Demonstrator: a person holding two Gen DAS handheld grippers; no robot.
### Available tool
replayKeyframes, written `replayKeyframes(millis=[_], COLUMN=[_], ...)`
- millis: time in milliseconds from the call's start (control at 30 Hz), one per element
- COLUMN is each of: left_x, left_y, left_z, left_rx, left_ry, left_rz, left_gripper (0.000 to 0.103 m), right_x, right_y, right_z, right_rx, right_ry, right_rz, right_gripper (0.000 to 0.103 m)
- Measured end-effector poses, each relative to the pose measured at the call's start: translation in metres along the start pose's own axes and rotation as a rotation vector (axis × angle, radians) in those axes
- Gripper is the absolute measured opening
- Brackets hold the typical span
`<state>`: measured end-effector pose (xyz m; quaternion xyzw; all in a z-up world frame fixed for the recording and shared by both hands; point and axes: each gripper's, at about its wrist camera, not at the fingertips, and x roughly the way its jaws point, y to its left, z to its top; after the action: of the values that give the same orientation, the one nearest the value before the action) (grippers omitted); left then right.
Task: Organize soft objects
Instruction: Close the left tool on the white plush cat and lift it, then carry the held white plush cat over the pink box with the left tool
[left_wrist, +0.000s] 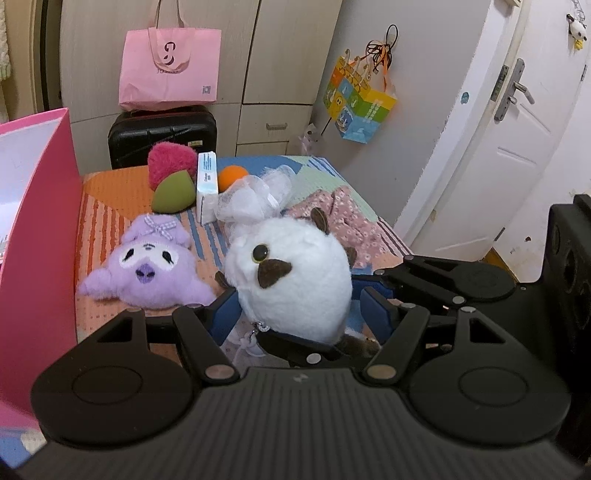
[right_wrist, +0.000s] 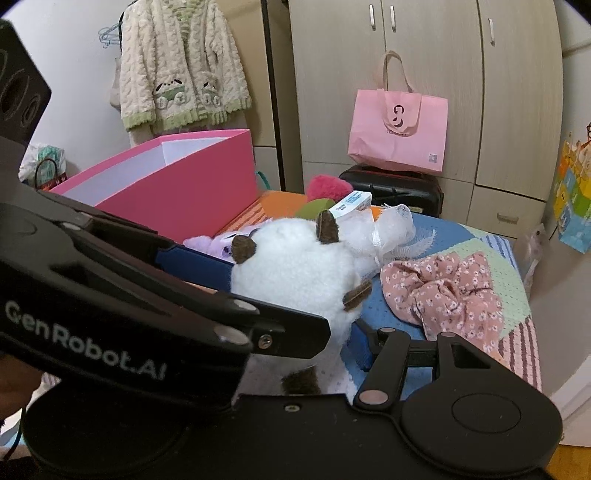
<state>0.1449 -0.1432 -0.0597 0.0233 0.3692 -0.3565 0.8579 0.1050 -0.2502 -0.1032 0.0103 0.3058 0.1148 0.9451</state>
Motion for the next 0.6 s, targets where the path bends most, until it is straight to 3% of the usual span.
replayKeyframes(millis=[267,600], left_x=[-0.015,-0.057], left_y=[-0.014,-0.010], left_z=[-0.012,-0.022], left_rx=[0.023,-0.017], left_ry=[0.047,0.085], left_rz=[0.063,0.057], left_gripper=[0.064,0.064], right_x=[-0.012,-0.039], right_y=[0.017,0.045], right_z=[-0.011,-0.009], right_rx=[-0.021,-0.064], right_ry=[0.024,0.023], right_rz=[0.005,0.060], right_gripper=[0.065,0.065])
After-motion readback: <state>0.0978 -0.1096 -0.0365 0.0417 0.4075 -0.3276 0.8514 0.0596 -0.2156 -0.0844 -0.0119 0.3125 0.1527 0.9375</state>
